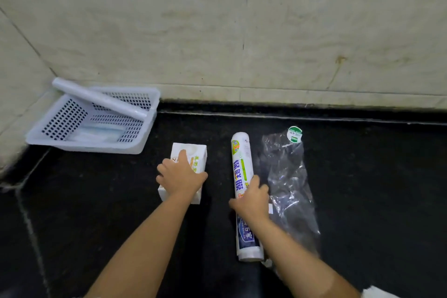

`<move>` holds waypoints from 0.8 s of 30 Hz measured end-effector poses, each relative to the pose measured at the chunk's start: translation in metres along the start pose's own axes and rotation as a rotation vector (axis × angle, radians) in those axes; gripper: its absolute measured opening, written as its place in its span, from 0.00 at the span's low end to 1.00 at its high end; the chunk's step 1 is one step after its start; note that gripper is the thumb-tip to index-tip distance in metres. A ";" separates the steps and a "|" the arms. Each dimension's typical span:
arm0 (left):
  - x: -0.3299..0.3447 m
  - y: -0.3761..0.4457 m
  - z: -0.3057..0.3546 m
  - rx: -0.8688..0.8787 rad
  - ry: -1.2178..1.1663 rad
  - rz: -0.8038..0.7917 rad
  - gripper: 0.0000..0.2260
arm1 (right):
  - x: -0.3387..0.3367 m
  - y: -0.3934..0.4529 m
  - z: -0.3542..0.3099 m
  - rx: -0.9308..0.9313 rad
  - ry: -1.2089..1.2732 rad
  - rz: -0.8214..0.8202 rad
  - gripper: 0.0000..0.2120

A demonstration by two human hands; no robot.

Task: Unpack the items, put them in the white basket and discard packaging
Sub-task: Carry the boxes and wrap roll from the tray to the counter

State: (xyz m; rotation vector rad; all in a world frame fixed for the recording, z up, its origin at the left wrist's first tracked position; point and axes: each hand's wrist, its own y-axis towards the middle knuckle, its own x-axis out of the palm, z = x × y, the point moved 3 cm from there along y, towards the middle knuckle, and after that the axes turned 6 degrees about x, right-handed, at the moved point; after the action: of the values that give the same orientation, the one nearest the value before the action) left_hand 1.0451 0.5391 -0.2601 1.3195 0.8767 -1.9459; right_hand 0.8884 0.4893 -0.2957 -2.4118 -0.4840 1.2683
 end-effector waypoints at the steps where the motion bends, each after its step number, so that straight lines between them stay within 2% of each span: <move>1: 0.003 0.005 -0.003 -0.003 -0.002 -0.010 0.35 | 0.003 0.002 0.001 0.003 -0.021 0.020 0.34; 4: 0.010 0.009 -0.010 -0.005 -0.017 -0.028 0.36 | 0.007 0.004 0.003 0.028 -0.064 0.045 0.34; 7: 0.012 0.008 -0.012 0.041 0.038 -0.081 0.37 | 0.008 0.001 0.001 0.045 -0.111 0.033 0.39; 10: -0.005 0.015 0.001 0.192 0.185 -0.091 0.34 | 0.000 -0.006 -0.007 0.025 -0.170 0.011 0.45; 13: -0.039 0.022 0.030 0.355 0.262 -0.031 0.26 | -0.024 -0.016 -0.020 -0.055 -0.226 0.035 0.39; 16: -0.068 0.016 0.066 0.483 0.281 0.009 0.21 | -0.070 -0.028 -0.033 -0.158 -0.241 0.064 0.28; 19: -0.082 -0.006 0.112 0.619 0.342 0.019 0.18 | -0.138 -0.041 -0.027 -0.195 -0.276 0.213 0.23; 24: -0.087 -0.085 0.228 0.967 0.404 0.072 0.16 | -0.277 -0.074 0.034 -0.083 -0.373 0.491 0.26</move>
State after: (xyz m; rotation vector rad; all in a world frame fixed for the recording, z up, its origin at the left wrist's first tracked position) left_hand 0.8835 0.4175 -0.0988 2.2927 -0.0319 -2.1491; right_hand 0.7023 0.4317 -0.0826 -2.4525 -0.0290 1.9578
